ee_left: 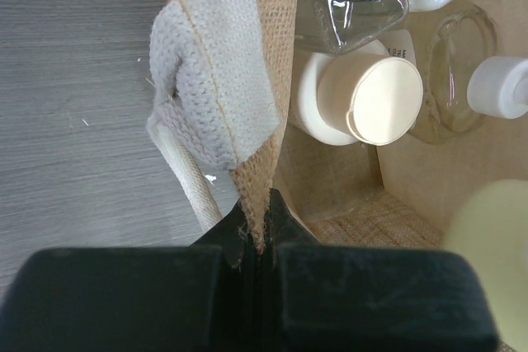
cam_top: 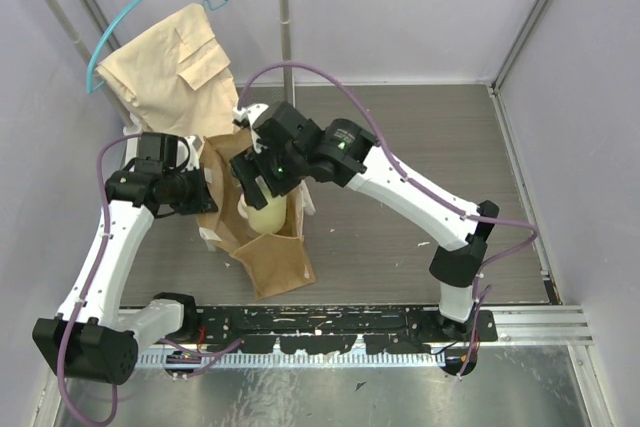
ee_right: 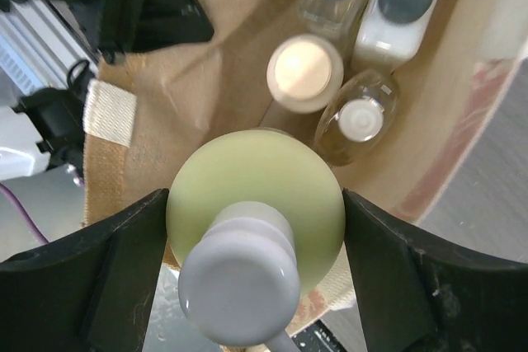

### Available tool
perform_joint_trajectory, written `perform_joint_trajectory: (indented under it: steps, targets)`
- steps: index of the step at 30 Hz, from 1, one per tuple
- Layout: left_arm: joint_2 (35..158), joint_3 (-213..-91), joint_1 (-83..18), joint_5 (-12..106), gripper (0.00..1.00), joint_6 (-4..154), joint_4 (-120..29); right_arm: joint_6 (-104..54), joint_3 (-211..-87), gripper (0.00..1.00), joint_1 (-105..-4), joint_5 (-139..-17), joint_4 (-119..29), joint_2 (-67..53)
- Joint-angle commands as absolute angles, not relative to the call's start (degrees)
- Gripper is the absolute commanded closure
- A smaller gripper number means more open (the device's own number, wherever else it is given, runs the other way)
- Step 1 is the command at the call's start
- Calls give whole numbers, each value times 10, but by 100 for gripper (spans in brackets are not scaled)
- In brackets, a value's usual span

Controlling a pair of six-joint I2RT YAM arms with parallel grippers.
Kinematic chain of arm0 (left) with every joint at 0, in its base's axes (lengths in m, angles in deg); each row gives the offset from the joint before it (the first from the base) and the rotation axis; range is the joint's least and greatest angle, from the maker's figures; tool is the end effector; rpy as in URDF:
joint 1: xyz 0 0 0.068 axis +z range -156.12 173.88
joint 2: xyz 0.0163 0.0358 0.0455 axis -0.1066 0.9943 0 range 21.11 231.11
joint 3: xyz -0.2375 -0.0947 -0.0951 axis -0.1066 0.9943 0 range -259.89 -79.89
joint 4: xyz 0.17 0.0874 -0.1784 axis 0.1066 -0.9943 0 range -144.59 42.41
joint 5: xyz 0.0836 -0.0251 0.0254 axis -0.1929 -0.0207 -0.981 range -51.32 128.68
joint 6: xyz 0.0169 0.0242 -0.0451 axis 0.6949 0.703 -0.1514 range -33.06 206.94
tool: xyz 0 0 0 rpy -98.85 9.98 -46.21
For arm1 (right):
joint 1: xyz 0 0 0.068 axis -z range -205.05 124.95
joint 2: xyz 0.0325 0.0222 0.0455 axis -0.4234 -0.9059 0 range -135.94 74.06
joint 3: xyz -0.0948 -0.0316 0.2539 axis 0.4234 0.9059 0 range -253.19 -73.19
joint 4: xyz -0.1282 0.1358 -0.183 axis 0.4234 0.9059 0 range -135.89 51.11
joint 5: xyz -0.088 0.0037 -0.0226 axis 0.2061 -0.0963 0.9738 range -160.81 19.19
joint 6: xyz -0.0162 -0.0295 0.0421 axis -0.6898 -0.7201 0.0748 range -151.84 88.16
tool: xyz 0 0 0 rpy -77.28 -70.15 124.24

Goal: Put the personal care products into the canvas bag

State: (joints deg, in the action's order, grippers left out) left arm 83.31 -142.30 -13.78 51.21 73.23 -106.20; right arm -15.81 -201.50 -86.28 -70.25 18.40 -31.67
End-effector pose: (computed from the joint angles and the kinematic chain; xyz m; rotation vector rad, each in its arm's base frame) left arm 0.1959 -0.0342 0.3153 -0.0569 2.6094 -0.4183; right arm 0.1816 0.3300 0.4442 -0.9158 2.2138 0.6612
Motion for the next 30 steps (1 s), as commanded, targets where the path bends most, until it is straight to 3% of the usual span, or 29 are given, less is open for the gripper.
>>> perform_joint_trajectory:
  steps: [1, 19, 30]
  targets:
    - [833, -1425, -139, 509, 100, 737, -1068, -119, -1966, 92, -884, -700, 83, -240]
    - [828, -1429, -138, 508, 100, 732, -1070, -91, -1759, 93, -922, -703, 39, -208]
    - [831, -1442, -139, 504, 100, 730, -1076, -77, -1702, 96, -940, -654, 18, -271]
